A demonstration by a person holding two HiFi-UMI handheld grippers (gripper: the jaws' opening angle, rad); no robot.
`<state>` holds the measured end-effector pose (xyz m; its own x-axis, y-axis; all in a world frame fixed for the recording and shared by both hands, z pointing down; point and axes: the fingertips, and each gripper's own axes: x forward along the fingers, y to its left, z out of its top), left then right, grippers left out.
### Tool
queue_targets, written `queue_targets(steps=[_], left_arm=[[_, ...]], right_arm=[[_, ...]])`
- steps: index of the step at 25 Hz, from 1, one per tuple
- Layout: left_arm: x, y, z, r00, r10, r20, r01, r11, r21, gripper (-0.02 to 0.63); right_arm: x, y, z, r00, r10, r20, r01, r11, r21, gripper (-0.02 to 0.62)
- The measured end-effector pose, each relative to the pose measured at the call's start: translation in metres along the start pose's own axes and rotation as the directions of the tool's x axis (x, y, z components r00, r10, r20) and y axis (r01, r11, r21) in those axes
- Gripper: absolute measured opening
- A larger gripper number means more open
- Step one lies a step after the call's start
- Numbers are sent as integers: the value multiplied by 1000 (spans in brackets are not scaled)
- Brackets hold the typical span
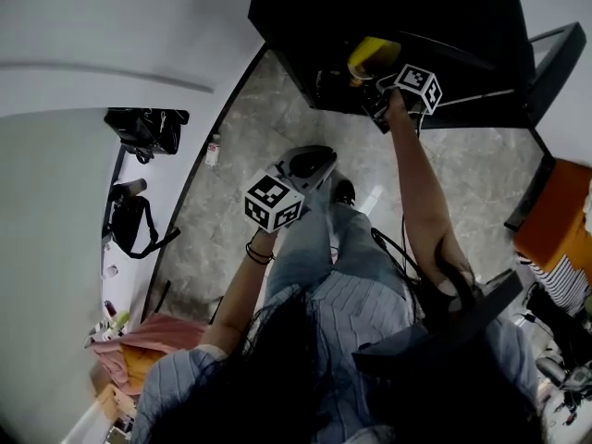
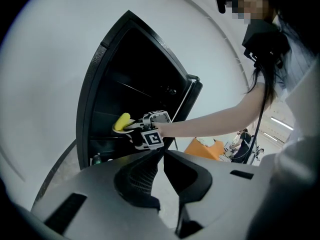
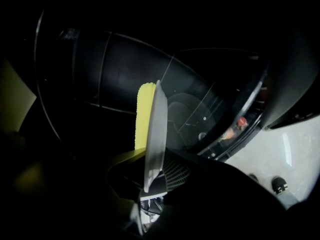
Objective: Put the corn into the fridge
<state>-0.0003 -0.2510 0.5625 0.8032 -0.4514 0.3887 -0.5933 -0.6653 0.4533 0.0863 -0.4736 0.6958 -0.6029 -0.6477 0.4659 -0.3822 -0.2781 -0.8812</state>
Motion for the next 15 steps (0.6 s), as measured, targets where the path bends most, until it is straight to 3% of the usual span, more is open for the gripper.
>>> queue_targets(steps=[10,15], left_arm=[[-13,12,-9,999,35,-1,-35,999,-26,41],[-15,14,-9,999,37,0,-37,999,-27,41]], right_arm=[[16,8,15,997,-64,41,67,994,-88,48],[11,-3,24,988,-131,85,141,982,-123,48]])
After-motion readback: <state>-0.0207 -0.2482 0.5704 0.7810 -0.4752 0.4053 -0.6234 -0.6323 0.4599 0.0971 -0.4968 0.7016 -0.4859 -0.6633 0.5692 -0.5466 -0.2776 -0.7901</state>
